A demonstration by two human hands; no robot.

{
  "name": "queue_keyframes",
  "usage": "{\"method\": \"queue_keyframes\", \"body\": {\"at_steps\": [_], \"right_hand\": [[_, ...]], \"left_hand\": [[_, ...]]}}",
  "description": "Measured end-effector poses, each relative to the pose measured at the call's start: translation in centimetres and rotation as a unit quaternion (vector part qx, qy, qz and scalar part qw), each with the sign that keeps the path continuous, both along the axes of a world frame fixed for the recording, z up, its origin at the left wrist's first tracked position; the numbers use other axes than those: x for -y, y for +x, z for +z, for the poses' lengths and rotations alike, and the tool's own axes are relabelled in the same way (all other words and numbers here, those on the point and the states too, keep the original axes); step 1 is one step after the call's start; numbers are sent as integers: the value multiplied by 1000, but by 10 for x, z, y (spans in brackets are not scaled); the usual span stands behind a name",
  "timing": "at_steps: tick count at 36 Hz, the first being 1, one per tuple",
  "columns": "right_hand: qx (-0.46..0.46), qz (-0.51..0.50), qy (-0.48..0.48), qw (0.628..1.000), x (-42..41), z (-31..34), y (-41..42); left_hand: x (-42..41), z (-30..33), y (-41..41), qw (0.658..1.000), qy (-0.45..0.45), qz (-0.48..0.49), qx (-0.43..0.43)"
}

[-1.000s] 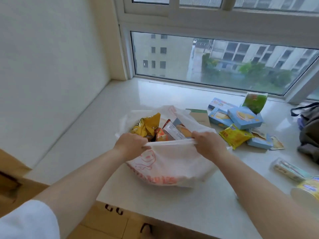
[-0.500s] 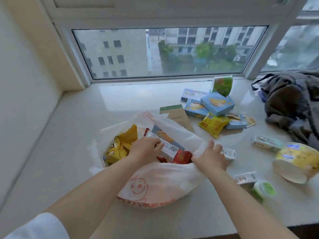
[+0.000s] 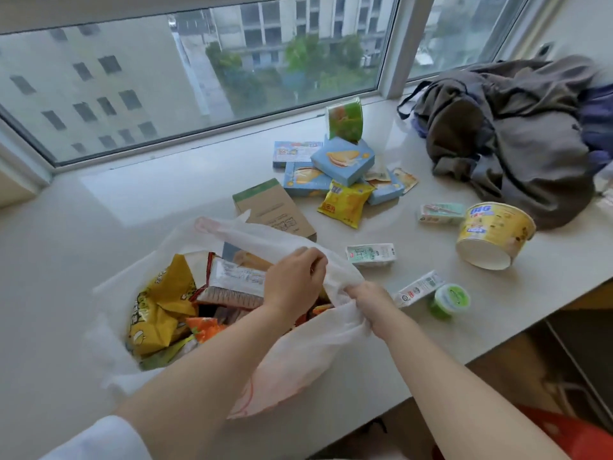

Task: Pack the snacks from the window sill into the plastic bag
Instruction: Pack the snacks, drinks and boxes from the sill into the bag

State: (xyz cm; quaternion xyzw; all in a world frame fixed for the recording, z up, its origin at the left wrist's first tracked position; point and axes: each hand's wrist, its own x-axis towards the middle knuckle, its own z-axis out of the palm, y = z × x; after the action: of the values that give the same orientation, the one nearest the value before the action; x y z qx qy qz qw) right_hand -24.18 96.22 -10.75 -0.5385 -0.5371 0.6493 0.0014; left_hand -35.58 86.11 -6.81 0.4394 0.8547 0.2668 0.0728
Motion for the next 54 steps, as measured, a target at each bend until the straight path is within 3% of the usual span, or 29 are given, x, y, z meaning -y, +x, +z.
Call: {"method": "queue_keyframes", "body": {"at_steps": [4,6,9,11,13,17,20,26,34,39,44,50,54], "right_hand": [[-102,-48,-61,992,-23,4,21],[-96,-72,-4,993,-40,1,37],[47,-20,203,978,-71,-16,67],[225,108,344,905,-95,-31,89],[317,191,389,844,-107,-36,104],[359,285,356,814,-140,-56,124],[329,334,329,820,-154,-71,130],[239,403,366,804,-179,-89,130],[205,417,377,801,-203,-99,114],[205,398,372,813,-214,-101,95],[197,395,364,820,-220,-101,84],[151,341,304,877,-226,-97,65],[113,333,258,900,-226,-96,46]], "left_hand": [[-33,4,7,1000,20,-8,-8],[-52,5,11,999,2,-29,-13],[-85,3,17,998,-35,-55,-3],[-113,-3,23,994,-85,-70,-3],[-131,-13,27,985,-149,-86,-14],[-174,-46,41,962,-264,-77,-3],[-195,-73,46,950,-303,-78,-5],[-211,-122,47,936,-352,-22,-15],[-212,-156,46,919,-391,49,-17],[-210,-160,55,917,-375,94,94],[-211,-160,61,914,-349,158,133],[-212,-162,63,854,-258,354,282],[-210,-161,59,824,-243,397,322]]}}
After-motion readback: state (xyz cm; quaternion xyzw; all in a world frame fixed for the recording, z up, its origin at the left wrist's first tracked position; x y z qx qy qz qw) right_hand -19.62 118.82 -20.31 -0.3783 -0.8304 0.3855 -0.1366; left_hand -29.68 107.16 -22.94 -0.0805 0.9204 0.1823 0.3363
